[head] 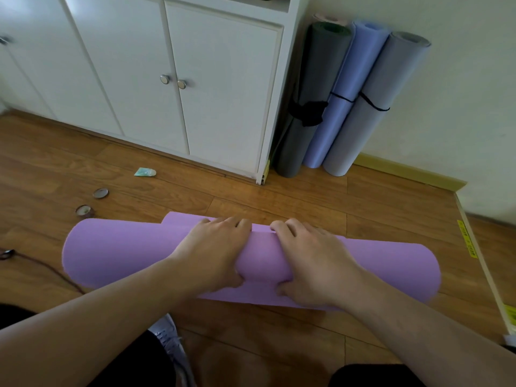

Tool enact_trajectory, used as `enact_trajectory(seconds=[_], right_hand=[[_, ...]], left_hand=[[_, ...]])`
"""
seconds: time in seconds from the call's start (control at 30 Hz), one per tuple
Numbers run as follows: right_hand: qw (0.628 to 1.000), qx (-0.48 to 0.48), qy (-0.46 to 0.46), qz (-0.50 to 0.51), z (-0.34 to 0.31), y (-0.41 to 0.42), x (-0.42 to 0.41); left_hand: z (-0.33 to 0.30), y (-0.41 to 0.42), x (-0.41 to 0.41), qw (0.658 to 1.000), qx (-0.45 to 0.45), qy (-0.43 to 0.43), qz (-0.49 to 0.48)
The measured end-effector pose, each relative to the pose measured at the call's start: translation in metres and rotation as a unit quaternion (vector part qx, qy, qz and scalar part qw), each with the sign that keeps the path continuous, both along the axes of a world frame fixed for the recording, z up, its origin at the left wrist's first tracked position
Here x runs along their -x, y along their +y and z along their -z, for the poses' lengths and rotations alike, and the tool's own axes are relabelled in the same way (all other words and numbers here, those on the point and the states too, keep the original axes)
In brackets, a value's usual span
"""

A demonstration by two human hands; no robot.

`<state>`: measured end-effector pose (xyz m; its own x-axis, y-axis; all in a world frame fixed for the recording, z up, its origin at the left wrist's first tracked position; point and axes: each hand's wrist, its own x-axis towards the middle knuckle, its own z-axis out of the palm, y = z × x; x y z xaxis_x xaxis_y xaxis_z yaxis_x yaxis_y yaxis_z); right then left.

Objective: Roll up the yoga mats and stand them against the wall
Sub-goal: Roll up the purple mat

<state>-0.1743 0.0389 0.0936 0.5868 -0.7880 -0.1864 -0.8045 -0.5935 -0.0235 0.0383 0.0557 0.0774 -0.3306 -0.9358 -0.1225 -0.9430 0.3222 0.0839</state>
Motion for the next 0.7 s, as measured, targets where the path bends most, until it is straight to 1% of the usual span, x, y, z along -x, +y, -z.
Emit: enact_trajectory(seconds=[0.07,0.17,0.27,0.33,0.43,0.53,0.6,0.7], right_hand=[[1.0,0.013,0.019,-0.001,0.002,0.0,-0.001],[1.0,0.024,0.001,-0.007,0.004,-0.001,-0.002],[1.0,0.002,-0.014,0.009,-0.002,-0.003,-0.002],[1.0,-0.005,-0.014,0.014,-0.004,-0.003,-0.001],[1.0,0.007,-0.014,0.003,-0.003,-0.004,0.0],[1.0,0.012,0.009,0.0,-0.003,-0.002,0.001],[1.0,0.013,0.016,-0.001,-0.001,-0.001,0.0],[1.0,0.006,-0.004,0.001,0.0,-0.004,-0.001]], left_hand=[[-0.003,0.0,0.0,1.0,-0.019,0.019,-0.012],[0.001,0.002,-0.002,1.0,-0.013,0.023,0.001],[0.009,0.003,-0.004,0.999,0.026,-0.006,0.027],[0.009,0.002,-0.002,0.999,0.035,-0.022,0.028],[0.004,-0.001,0.0,1.0,0.018,0.011,0.009],[-0.006,-0.003,-0.001,0.999,-0.015,0.041,-0.015],[-0.008,-0.004,-0.001,0.999,-0.032,0.038,-0.013],[-0.004,-0.001,-0.002,0.999,-0.028,0.022,0.005]])
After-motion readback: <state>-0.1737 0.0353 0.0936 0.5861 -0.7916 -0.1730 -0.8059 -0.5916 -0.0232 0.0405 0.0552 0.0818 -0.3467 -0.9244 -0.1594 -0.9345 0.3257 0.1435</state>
